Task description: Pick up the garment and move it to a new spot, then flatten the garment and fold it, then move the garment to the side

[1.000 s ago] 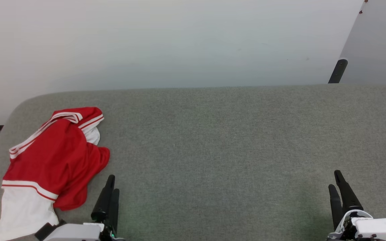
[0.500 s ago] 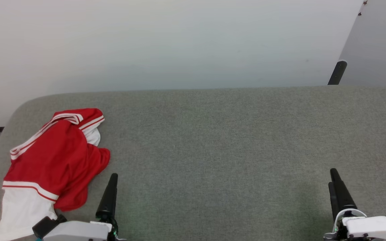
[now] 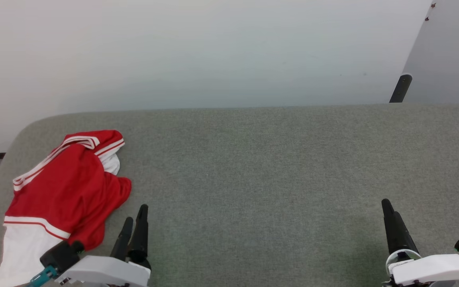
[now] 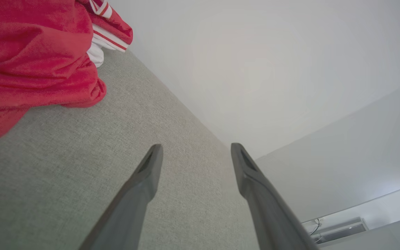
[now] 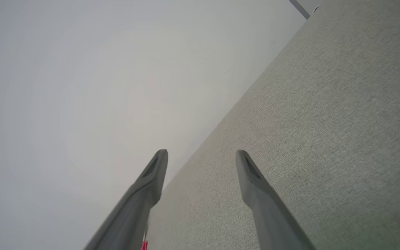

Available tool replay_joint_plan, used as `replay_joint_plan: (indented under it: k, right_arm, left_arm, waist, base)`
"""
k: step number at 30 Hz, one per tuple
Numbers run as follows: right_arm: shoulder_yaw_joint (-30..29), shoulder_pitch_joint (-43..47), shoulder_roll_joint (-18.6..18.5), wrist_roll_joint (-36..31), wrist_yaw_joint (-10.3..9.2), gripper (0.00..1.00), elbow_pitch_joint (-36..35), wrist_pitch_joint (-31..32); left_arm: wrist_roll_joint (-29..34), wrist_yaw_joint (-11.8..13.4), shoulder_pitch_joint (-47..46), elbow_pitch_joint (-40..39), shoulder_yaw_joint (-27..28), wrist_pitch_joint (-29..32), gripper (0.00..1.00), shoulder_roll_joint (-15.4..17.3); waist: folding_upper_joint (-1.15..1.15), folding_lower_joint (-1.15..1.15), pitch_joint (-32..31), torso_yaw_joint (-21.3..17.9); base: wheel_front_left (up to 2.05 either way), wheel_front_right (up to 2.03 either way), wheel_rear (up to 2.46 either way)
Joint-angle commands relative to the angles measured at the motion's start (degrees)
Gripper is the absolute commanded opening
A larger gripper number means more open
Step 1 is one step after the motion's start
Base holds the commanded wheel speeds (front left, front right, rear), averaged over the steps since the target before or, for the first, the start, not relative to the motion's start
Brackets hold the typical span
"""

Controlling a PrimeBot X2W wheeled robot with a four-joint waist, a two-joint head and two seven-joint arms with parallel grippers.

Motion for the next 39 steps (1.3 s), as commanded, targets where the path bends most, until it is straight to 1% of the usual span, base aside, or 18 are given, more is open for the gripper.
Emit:
replay_joint_plan:
  k: [1,5,8,12,23,30,39]
  right_arm:
    - [0.19,0.3,-0.36,-3.03,0.02,1.0,-0.84,-0.67]
    - [0.33,0.26,-0.33,-8.65,0.03,1.0,-0.9,-1.39]
    - [0.77,0.41,-0.77,-13.51,0.03,1.0,-0.87,-1.89]
    - [0.79,0.69,-0.51,-17.75,0.03,1.0,-0.89,-2.54]
    - [1.08,1.28,-0.49,-26.62,0.03,1.0,-0.86,-4.19]
    - [1.44,1.65,-0.4,-30.47,0.03,1.0,-1.06,-5.16]
    - [1.99,1.9,-0.46,-34.39,0.03,1.0,-1.38,-6.36]
  left_arm:
    - [3.61,0.38,-0.83,-1.0,-0.24,-0.61,1.0,0.36]
    - [10.9,1.02,-0.73,-1.72,-0.88,-1.35,1.0,0.78]
    - [15.94,1.05,-0.64,-2.41,-1.29,-1.84,1.0,1.2]
    - [20.69,0.81,-0.36,-3.04,-1.48,-2.49,1.0,1.13]
    - [29.75,-0.3,0.62,-4.41,0.0,-4.14,1.0,0.21]
    - [34.93,-0.67,1.4,-5.35,0.9,-5.16,1.0,-0.35]
    - [39.76,-1.7,1.97,-5.71,2.01,-6.31,1.0,-1.07]
  waist:
    - [0.0,0.0,-0.05,0.02]
    - [0.0,0.0,-0.18,0.05]
    - [0.0,0.0,-0.3,0.08]
    - [0.0,0.0,-0.44,0.13]
    - [0.0,0.0,-0.89,0.2]
    - [0.0,0.0,-1.28,0.1]
    - [0.0,0.0,-1.75,0.06]
  base:
    - [0.0,0.0,0.0]
    - [0.0,0.0,0.0]
    - [0.0,0.0,0.0]
    - [0.0,0.0,0.0]
    - [0.0,0.0,0.0]
    - [0.0,0.0,0.0]
    - [0.0,0.0,0.0]
